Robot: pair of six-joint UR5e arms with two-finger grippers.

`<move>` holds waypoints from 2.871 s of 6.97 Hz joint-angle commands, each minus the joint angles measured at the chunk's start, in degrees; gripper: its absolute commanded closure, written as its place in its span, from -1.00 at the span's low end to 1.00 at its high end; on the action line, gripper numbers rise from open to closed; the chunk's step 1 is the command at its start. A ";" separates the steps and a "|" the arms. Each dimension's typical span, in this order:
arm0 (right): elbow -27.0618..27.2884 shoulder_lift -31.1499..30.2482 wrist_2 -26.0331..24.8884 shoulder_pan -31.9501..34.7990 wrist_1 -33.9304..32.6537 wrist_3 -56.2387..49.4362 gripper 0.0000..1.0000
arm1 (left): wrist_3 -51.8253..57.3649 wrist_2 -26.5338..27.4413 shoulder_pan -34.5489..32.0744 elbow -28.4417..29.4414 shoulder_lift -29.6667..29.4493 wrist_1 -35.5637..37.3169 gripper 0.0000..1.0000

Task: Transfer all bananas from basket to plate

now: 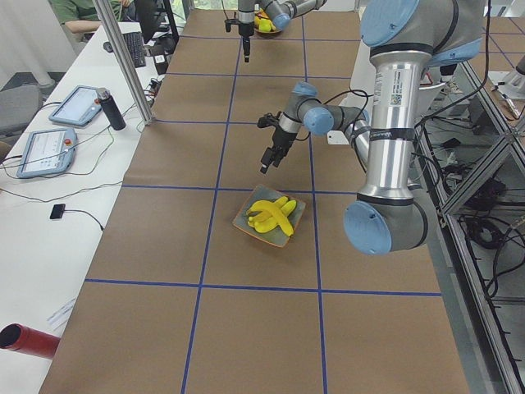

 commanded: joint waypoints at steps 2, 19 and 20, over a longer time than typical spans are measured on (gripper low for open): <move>-0.04 -7.19 1.53 7.95 -1.05 -14.30 -0.99 | 0.22 -6.93 -3.84 3.37 -15.67 11.05 -1.00; -38.27 -12.14 -5.84 32.06 0.70 -61.19 -0.88 | -3.82 -10.56 -5.00 17.46 -26.26 8.25 -1.00; -38.53 -12.32 -5.85 31.89 0.62 -61.73 -0.85 | -3.82 -10.56 -5.00 17.54 -26.26 8.25 -1.00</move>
